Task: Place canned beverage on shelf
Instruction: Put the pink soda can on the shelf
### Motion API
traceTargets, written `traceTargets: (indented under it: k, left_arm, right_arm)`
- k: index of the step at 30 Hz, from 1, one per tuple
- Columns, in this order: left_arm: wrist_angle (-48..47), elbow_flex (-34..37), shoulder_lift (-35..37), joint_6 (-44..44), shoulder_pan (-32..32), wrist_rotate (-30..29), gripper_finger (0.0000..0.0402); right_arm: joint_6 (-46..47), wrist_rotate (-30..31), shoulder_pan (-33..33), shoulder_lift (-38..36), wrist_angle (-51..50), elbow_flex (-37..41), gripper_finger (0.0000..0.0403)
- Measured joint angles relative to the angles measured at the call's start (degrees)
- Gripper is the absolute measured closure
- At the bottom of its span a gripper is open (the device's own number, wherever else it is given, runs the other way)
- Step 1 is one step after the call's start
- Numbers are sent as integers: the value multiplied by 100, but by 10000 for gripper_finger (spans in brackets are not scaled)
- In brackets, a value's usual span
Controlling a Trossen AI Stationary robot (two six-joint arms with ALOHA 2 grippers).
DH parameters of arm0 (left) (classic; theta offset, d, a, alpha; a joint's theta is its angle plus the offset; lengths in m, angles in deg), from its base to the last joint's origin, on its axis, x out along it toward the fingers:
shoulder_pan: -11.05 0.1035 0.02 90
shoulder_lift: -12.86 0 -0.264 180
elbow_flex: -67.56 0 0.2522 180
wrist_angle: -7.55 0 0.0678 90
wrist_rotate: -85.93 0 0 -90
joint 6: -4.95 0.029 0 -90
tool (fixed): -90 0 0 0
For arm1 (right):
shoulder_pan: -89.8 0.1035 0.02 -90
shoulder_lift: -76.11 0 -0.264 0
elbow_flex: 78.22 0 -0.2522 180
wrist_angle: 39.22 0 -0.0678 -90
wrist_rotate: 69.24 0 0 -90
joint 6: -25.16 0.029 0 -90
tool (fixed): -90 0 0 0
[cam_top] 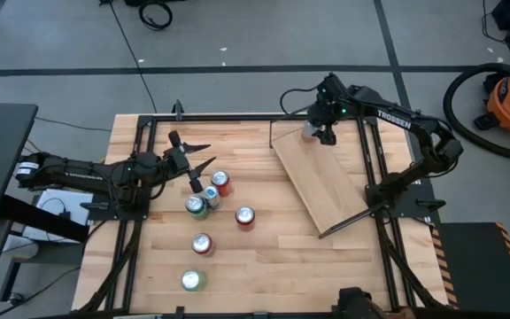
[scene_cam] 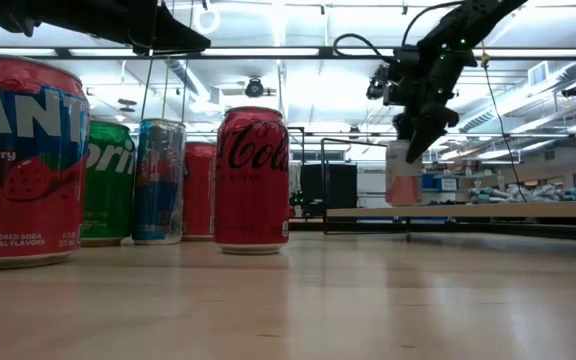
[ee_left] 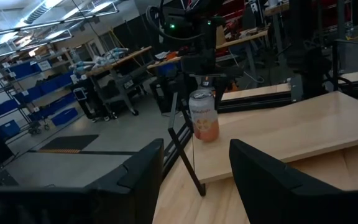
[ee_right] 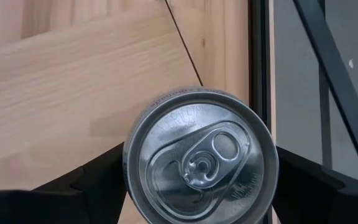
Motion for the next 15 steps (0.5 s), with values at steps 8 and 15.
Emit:
traceTargets:
  k: [8,15]
  left_arm:
    - [2,0,0,-2,0,0,207]
    - [4,0,0,-2,0,0,207]
  right_arm:
    - [278,-197,15,0,-311,0,74]
    - [306,-135,15,0,-372,0,72]
